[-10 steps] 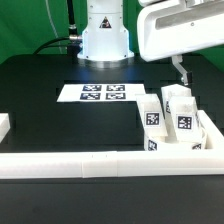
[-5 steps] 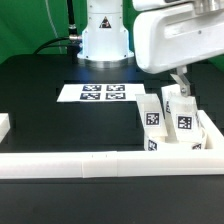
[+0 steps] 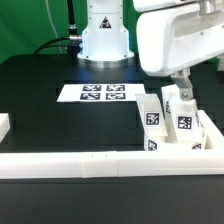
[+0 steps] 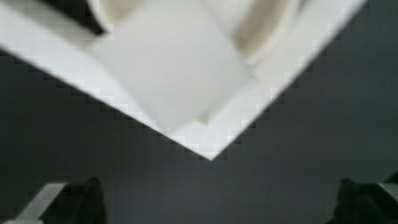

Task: Assemble stool

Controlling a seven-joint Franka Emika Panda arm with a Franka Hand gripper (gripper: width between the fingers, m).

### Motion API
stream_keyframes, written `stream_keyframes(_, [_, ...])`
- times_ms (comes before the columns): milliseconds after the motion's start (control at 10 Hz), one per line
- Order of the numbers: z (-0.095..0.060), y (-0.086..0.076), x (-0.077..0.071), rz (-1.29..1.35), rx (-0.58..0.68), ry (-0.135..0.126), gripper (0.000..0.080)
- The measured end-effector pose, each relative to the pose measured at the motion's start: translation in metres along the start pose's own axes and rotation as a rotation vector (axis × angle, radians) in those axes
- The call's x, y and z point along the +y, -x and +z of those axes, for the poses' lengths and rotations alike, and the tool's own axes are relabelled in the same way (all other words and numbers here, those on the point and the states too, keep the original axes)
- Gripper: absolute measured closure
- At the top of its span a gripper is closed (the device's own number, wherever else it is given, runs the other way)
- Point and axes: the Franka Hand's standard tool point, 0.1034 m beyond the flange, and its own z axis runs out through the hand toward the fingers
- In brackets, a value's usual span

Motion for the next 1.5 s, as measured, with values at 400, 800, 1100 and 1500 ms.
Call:
stream_keyframes(400, [0.006, 0.014, 0.015, -0.301, -0.029, 0.014, 0.015])
stream_keyframes(800, [0.007, 0.017, 0.015, -0.345, -0.055, 0.015, 0.015])
stream_keyframes(1100, [0.009, 0.019, 0.005, -0.341, -0.171, -0.003, 0.015])
stream_keyframes(1500, [0.014, 0.022, -0.002, -0.334, -0.26, -0.022, 0.015])
